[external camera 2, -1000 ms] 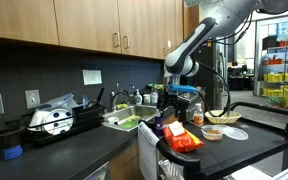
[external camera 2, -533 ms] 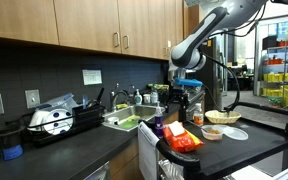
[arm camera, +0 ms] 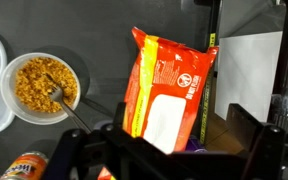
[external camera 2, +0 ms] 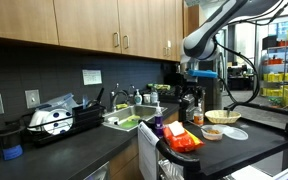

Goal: Open the red packet of wet wipes

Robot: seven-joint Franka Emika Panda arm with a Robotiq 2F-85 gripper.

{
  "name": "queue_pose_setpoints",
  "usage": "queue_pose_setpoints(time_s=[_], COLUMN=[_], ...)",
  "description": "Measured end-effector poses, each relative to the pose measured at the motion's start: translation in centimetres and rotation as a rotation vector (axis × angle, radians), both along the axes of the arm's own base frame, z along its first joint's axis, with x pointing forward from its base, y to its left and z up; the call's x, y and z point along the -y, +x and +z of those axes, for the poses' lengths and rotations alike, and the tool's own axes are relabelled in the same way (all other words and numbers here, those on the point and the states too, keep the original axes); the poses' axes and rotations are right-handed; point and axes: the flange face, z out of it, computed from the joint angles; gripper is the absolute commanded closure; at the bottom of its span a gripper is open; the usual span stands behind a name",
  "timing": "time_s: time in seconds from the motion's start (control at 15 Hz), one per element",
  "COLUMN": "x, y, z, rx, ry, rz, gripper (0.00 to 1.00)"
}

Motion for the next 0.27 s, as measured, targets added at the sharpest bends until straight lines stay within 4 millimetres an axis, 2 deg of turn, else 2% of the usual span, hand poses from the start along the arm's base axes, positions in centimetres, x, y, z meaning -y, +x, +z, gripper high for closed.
queue_pose_setpoints(time_s=[0.27], x=[3.5], y=[-1.7], z=[2.2], rx=[-0.007], ry=[-0.014], rz=[-0.048], gripper=[0.0])
